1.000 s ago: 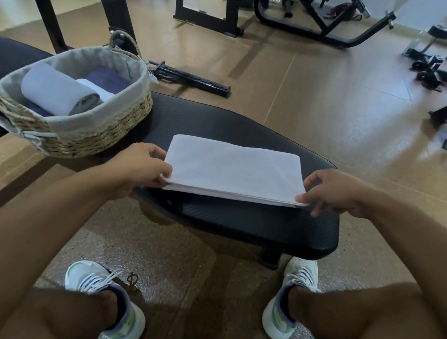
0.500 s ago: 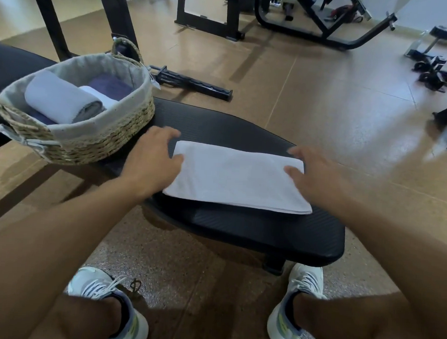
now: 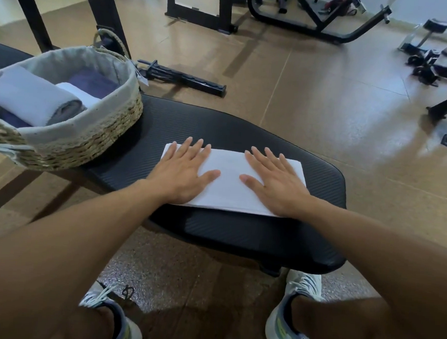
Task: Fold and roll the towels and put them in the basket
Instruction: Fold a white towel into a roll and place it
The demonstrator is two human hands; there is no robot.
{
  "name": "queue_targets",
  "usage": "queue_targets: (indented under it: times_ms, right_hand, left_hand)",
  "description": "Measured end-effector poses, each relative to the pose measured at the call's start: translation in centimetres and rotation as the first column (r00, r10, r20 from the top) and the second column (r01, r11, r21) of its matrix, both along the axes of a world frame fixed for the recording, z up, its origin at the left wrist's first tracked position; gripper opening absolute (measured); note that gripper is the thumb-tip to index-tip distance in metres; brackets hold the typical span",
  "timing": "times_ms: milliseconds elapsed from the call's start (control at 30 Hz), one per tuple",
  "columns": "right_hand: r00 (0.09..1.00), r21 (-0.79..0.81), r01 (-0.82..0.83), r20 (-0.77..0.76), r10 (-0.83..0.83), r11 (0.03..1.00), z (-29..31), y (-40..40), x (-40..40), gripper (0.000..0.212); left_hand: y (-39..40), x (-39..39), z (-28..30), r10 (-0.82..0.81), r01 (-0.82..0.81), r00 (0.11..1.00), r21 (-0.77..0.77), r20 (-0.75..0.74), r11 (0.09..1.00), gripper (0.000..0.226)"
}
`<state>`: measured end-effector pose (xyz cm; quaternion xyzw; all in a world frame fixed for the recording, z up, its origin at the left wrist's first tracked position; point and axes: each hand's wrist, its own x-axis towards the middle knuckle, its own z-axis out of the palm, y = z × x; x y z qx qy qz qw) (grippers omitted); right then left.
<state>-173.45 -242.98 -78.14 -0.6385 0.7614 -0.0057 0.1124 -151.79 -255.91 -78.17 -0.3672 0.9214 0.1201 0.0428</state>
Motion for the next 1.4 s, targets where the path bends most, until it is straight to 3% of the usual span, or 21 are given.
queue_targets:
  times_ms: [267,433,533,600,733,867,933,1000,1100,1167,1233,1400]
  right_hand:
    - [0.994,0.044,0.108,0.028,-0.109,0.993,0.1,2.2,-4.7,0.083]
    - [0.919,0.015,0.355,0.178,-0.352,0.935,2.2,1.5,-5.5,0.075]
    - [0.944,0.121,0.32,0.044,-0.327,0.94,3.8,0.6,-6.2,0.072]
    - [0.929,0.099,0.351,0.086,-0.359,0.931,4.0,0.4,-6.3,0.071]
    - [0.736,0.106,0.501,0.47,-0.488,0.859,4.5,1.1,-6.2,0.059]
    - [0.616,0.343,0.441,0.556,-0.558,0.829,5.4,2.5,-6.2,0.042]
    - [0.58,0.343,0.437,0.599,-0.552,0.832,5.7,3.0,-6.1,0.036]
    - [0.487,0.258,0.486,0.713,-0.504,0.835,6.1,3.3,-6.0,0.034]
    - [0.346,0.206,0.499,0.843,-0.411,0.842,7.3,3.4,-5.7,0.037]
    - [0.357,0.164,0.522,0.849,-0.389,0.837,7.6,3.4,-5.4,0.045]
    - [0.35,0.141,0.538,0.86,-0.372,0.831,7.8,3.5,-5.0,0.048]
    - [0.353,0.063,0.534,0.889,-0.29,0.843,9.2,3.2,-2.5,0.033]
  left_hand:
    - [0.2,0.9,-0.1,0.011,-0.011,1.0,-0.036,-0.014,0.999,0.087]
    - [0.4,0.7,0.2,0.006,-0.006,1.0,-0.028,0.007,1.0,0.098]
    - [0.5,0.6,0.5,0.009,-0.008,1.0,-0.02,0.017,1.0,0.101]
    - [0.6,0.6,0.6,0.01,-0.01,0.999,-0.007,0.032,1.0,0.103]
    - [1.0,0.5,1.1,0.016,-0.016,0.998,-0.004,0.062,1.0,0.107]
    - [2.1,0.3,1.7,0.044,-0.047,0.994,0.025,0.105,0.999,0.112]
    - [2.7,0.1,2.2,0.073,-0.075,0.988,0.012,0.137,0.997,0.111]
    - [3.2,-0.5,2.8,0.132,-0.122,0.983,-0.082,0.131,0.989,0.104]
    - [4.8,-1.8,2.9,0.132,-0.13,0.991,-0.172,-0.001,0.976,0.09]
    - [6.5,-2.7,2.3,0.015,-0.023,0.997,-0.118,-0.072,0.993,0.083]
    - [8.1,-3.3,1.3,-0.083,0.081,0.996,-0.041,-0.045,0.996,0.082]
    - [9.2,-4.1,-0.6,-0.072,0.072,0.997,-0.064,0.008,0.995,0.084]
